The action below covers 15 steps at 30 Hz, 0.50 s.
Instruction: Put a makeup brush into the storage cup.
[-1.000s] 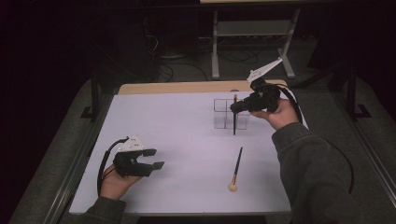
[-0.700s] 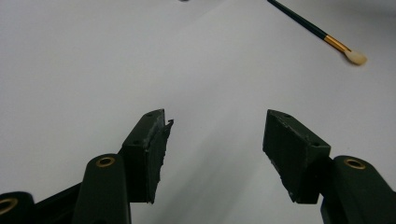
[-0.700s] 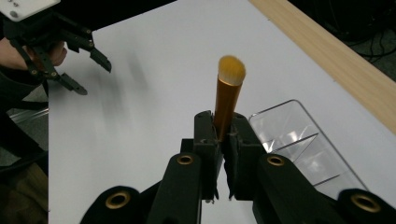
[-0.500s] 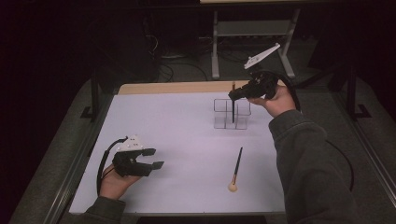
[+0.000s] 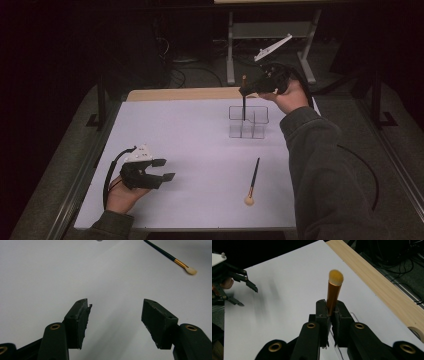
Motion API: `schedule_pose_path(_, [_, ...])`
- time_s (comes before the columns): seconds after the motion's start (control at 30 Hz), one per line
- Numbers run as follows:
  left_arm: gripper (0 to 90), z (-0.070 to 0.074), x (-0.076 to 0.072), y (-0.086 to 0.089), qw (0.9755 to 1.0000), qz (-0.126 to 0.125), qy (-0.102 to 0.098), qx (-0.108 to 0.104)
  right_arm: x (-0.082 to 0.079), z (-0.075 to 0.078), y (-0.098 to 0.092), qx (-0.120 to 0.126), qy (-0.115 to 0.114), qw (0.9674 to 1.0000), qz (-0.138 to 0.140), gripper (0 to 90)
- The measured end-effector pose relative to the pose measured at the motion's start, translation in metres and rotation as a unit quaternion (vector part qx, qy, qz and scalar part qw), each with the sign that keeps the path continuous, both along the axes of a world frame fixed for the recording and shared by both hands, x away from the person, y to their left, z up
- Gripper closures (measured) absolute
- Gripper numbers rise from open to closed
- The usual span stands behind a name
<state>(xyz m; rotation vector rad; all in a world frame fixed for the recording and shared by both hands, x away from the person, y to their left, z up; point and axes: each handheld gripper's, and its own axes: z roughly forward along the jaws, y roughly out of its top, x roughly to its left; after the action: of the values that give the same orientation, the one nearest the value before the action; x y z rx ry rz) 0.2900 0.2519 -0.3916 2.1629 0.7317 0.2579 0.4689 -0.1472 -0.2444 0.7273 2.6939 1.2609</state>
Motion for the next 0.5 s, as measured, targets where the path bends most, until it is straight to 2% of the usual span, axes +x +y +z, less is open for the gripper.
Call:
schedule_pose_path(0.3, [37.3, 0.000, 0.000, 0.000, 1.0000, 0.001, -0.002, -0.001, 0.013, 0.004, 0.007, -0.007, -0.002, 0.9999, -0.008, 82.8])
schedule_pose_path(0.5, [37.0, 0.000, 0.000, -0.001, 1.0000, 0.000, -0.001, 0.001, 0.019, 0.000, 0.009, -0.002, 0.003, 0.9999, -0.017, 82.7])
